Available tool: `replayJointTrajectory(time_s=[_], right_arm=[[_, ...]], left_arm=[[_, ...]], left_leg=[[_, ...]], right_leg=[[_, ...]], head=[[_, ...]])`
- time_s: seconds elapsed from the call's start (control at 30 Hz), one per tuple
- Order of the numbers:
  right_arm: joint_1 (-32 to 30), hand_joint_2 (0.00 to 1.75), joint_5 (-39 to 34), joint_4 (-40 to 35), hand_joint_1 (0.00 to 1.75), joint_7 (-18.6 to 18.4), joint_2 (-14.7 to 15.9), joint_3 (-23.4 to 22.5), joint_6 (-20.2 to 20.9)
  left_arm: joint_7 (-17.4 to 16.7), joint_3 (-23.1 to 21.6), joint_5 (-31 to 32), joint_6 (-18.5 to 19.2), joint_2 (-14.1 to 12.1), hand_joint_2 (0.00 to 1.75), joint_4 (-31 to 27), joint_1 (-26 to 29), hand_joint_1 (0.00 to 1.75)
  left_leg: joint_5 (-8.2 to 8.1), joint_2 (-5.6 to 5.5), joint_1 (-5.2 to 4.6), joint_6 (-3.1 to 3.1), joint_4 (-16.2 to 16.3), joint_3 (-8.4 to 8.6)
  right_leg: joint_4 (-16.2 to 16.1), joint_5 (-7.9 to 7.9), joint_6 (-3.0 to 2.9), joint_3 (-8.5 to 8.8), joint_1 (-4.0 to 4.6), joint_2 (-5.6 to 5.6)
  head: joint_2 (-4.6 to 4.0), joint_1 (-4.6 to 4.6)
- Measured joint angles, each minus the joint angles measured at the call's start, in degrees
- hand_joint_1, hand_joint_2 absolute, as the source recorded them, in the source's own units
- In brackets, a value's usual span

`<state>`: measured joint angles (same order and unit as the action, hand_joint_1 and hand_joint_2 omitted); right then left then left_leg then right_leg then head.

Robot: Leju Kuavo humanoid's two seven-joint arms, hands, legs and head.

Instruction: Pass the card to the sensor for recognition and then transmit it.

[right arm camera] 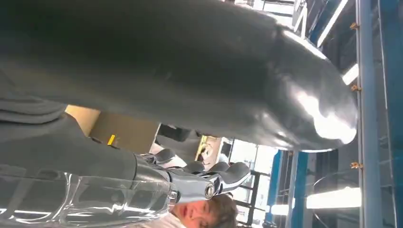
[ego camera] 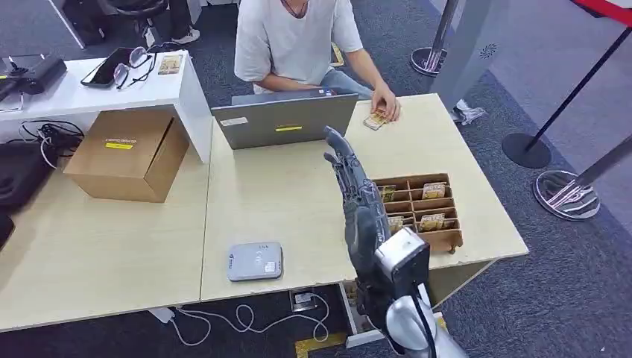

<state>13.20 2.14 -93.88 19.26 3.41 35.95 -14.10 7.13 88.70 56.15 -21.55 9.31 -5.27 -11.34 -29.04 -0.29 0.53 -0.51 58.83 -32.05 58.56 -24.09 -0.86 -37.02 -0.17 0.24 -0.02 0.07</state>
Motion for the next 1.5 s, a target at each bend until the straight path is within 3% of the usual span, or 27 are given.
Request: replayJointTrajectory(time_s=[0.4,0.63,0.93,1.23,1.5], right_arm=[[-0.7,0.00,2.6,-0.9,0.00,-0.5,0.0,-0.8,0.8],[-0.7,0.00,16.5,0.8,0.00,-4.8,1.1,-1.8,-1.6],[-1.4,0.00,35.5,7.1,0.00,-12.3,4.2,-8.1,-1.4],[-4.7,0.00,45.8,10.1,0.00,-17.2,6.6,-13.8,0.6],[-6.7,0.00,51.4,11.0,0.00,-18.7,8.2,-16.2,3.2]], left_arm=[[-0.7,0.0,0.0,0.1,-0.2,0.00,0.0,0.0,0.00],[-0.9,0.0,-0.1,0.3,-0.3,0.00,0.0,0.0,0.00],[-0.9,0.0,0.5,0.3,-0.2,0.00,0.0,-0.2,0.00],[-0.4,0.0,0.8,0.4,0.1,0.00,0.0,-0.4,0.00],[0.0,0.0,-1.1,1.4,0.1,0.00,0.0,-0.2,0.00]], left_leg=[[0.00,0.01,0.00,0.00,0.0,0.00],[0.00,0.01,-0.01,0.00,0.0,0.00],[-0.01,0.01,-0.03,0.01,0.0,0.01],[-0.05,0.00,-0.02,0.02,0.0,-0.01],[-0.07,0.01,-0.02,0.04,0.0,-0.01]], right_leg=[[0.0,0.00,0.00,0.00,0.00,0.00],[0.0,0.00,0.00,0.00,0.00,0.00],[0.0,0.00,0.01,0.00,-0.01,-0.01],[0.0,-0.01,0.01,0.00,-0.01,-0.01],[0.0,-0.01,0.02,0.00,-0.01,-0.01]], head=[[0.00,0.02],[0.00,0.02],[0.00,0.00],[0.00,0.00],[0.00,0.00]])
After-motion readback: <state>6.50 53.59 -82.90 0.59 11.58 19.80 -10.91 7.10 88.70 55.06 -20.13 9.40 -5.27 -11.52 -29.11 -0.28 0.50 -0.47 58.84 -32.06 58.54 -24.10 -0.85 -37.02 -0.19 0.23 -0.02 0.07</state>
